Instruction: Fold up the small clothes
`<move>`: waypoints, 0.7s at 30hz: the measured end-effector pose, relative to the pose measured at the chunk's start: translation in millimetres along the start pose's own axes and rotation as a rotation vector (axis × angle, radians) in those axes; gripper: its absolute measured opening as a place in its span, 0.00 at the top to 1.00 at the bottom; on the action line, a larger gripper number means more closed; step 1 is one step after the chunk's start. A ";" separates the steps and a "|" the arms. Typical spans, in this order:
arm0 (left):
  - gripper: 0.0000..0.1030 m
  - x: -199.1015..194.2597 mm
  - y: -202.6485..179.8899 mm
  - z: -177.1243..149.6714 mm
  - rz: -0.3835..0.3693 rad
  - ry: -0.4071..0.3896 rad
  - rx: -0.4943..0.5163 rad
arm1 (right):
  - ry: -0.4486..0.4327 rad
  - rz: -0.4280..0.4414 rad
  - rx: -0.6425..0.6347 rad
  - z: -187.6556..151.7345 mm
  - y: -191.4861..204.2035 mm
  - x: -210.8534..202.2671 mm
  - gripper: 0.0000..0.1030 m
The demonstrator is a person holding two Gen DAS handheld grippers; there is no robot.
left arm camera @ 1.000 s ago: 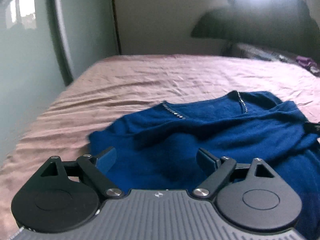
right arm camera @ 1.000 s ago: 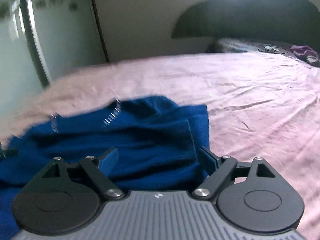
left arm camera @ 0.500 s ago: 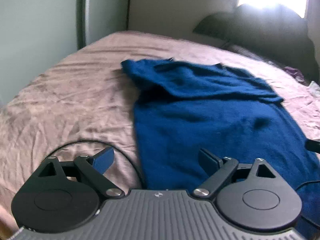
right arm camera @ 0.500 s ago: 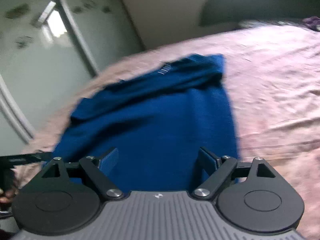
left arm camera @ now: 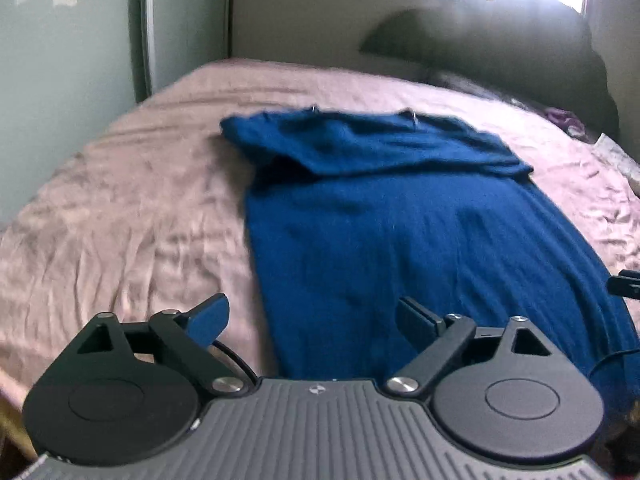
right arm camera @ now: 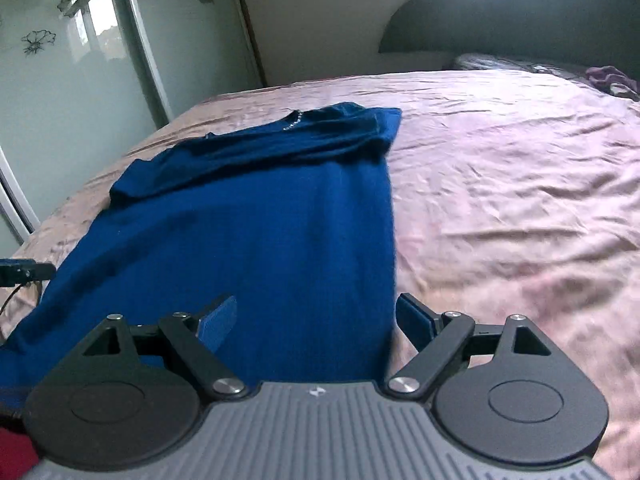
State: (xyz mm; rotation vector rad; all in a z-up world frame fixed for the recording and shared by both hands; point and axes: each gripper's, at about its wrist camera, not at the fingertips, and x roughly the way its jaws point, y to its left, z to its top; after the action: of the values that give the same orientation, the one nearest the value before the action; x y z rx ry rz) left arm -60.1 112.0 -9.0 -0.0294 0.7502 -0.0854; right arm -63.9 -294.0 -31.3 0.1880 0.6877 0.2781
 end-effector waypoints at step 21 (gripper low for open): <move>0.11 -13.1 -21.9 -48.4 -0.108 0.256 0.146 | 0.199 0.086 -0.129 -52.2 36.4 -39.8 0.25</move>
State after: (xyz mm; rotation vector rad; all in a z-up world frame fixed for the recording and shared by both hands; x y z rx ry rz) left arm -104.1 91.5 -34.3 0.0819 0.9963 -0.2502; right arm -134.0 -267.8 -37.6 0.0667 0.8570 0.4259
